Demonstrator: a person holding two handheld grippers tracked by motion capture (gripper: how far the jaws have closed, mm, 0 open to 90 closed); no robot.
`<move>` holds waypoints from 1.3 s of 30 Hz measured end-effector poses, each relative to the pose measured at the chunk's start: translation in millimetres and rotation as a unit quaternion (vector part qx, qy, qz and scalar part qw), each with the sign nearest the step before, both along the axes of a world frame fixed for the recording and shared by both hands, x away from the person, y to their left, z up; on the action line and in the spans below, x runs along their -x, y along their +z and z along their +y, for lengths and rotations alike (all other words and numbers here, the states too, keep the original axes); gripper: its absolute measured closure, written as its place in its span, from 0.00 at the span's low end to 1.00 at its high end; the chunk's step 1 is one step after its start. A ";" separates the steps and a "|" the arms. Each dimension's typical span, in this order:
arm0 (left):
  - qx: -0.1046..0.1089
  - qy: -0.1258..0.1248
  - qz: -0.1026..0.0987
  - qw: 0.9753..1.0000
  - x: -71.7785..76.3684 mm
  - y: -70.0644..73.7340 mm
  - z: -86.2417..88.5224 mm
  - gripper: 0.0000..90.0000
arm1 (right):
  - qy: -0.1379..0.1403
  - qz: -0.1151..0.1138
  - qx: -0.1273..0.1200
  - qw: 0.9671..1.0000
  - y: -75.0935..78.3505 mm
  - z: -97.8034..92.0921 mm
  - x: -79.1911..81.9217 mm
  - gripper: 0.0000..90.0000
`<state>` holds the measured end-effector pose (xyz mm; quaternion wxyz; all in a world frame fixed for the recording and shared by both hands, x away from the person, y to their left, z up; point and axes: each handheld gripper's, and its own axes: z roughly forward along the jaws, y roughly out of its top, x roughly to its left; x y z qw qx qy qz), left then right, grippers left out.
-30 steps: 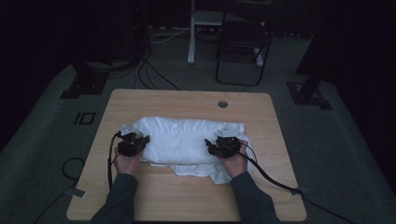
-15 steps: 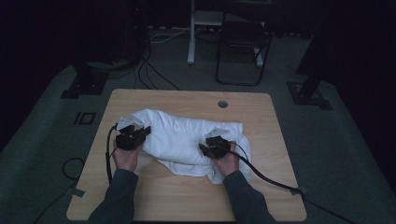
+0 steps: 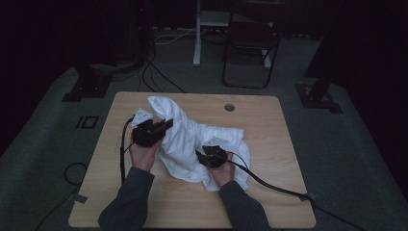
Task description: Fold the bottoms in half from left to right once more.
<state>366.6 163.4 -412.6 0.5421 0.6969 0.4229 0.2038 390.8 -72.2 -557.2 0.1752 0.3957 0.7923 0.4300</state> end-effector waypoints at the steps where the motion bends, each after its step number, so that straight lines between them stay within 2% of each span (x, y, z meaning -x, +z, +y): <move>1: 0.000 -0.004 -0.002 1.000 -0.6 0.0 -3.8 0.93 | 0.002 0.001 -0.002 1.000 -0.1 0.5 0.0 0.65; 3: -0.005 -0.009 -0.006 1.000 -0.9 -0.7 -9.2 0.93 | 0.017 0.007 -0.003 1.000 1.9 -0.9 -1.0 0.64; 5: -0.009 -0.009 -0.007 1.000 -0.6 -1.3 -10.3 0.93 | 0.036 0.013 0.007 0.999 9.3 -5.4 0.8 0.56; 7: -0.012 -0.008 -0.008 1.000 0.3 -0.4 -8.4 0.93 | 0.042 -0.006 0.022 0.999 19.8 -11.4 9.0 0.50; 9: -0.010 -0.008 -0.008 1.000 0.9 0.9 -6.7 0.93 | 0.045 -0.031 0.049 0.997 27.0 -14.2 18.1 0.50; 10: -0.010 -0.008 -0.007 1.000 1.6 1.6 -6.9 0.93 | 0.055 -0.035 0.058 0.996 27.3 -13.6 20.4 0.51; 12: -0.011 -0.014 -0.008 1.000 2.8 2.4 -10.0 0.93 | 0.070 -0.015 0.072 0.995 20.0 -7.9 20.5 0.50; 13: -0.015 -0.018 -0.008 1.000 3.6 2.7 -12.9 0.93 | 0.068 -0.009 0.079 0.995 14.2 -4.5 19.7 0.50; 16: -0.027 -0.031 -0.012 0.999 3.8 4.6 -24.1 0.93 | 0.058 -0.021 0.082 0.995 9.0 1.7 21.9 0.50; 17: -0.029 -0.035 -0.012 0.999 3.4 5.3 -27.8 0.93 | 0.054 -0.023 0.098 0.993 10.2 5.6 23.3 0.50; 19: -0.038 -0.040 -0.015 0.998 3.4 6.1 -35.2 0.93 | 0.069 -0.034 0.143 0.987 16.5 12.4 26.9 0.48; 20: -0.043 -0.042 -0.016 0.998 3.8 6.3 -38.2 0.93 | 0.081 -0.041 0.151 0.984 21.2 11.9 28.7 0.46; 22: -0.049 -0.045 -0.019 0.998 4.7 6.7 -42.1 0.93 | 0.081 -0.067 0.140 0.985 32.5 1.7 32.5 0.45; 24: -0.054 -0.048 -0.019 0.997 5.3 6.6 -44.3 0.93 | 0.053 -0.081 0.114 0.989 40.8 -18.0 30.3 0.47; 25: -0.056 -0.049 -0.018 0.997 5.5 6.3 -45.6 0.93 | 0.032 -0.079 0.105 0.991 42.2 -29.3 26.5 0.48; 27: -0.061 -0.052 -0.018 0.997 6.3 5.5 -48.6 0.93 | -0.015 -0.047 0.092 0.995 37.8 -50.1 14.9 0.48; 29: -0.061 -0.057 -0.019 0.996 6.6 4.7 -52.8 0.93 | -0.036 -0.002 0.087 0.996 24.5 -61.9 2.9 0.47; 30: -0.062 -0.061 -0.019 0.996 6.5 4.5 -55.5 0.93 | -0.034 0.017 0.086 0.996 16.0 -63.0 -0.7 0.47; 31: -0.062 -0.064 -0.019 0.996 6.3 4.2 -58.9 0.93 | -0.029 0.026 0.086 0.996 7.5 -61.1 -2.6 0.48; 32: -0.061 -0.069 -0.021 0.996 6.0 3.9 -62.6 0.93 | -0.029 0.027 0.084 0.996 0.8 -57.4 -2.6 0.49; 33: -0.060 -0.073 -0.020 0.995 5.6 3.4 -67.0 0.93 | -0.034 0.017 0.074 0.997 -1.8 -54.5 -0.9 0.50; 34: -0.062 -0.077 -0.019 0.995 4.8 2.3 -71.9 0.93 | -0.032 0.017 0.062 0.997 -3.1 -52.1 -0.1 0.50; 35: -0.068 -0.083 -0.019 0.994 3.7 0.6 -77.7 0.93 | -0.021 0.017 0.057 0.998 -3.4 -48.4 0.9 0.50; 37: -0.079 -0.091 -0.016 0.993 1.4 -4.9 -90.3 0.93 | 0.019 0.022 0.062 0.998 -1.3 -41.2 3.5 0.47; 38: -0.084 -0.096 -0.013 0.992 0.2 -9.1 -96.1 0.93 | 0.039 0.022 0.058 0.997 1.2 -41.0 5.3 0.45; 39: -0.090 -0.100 -0.010 0.991 -0.9 -14.1 -101.5 0.93 | 0.048 0.018 0.050 0.997 4.8 -43.9 7.4 0.45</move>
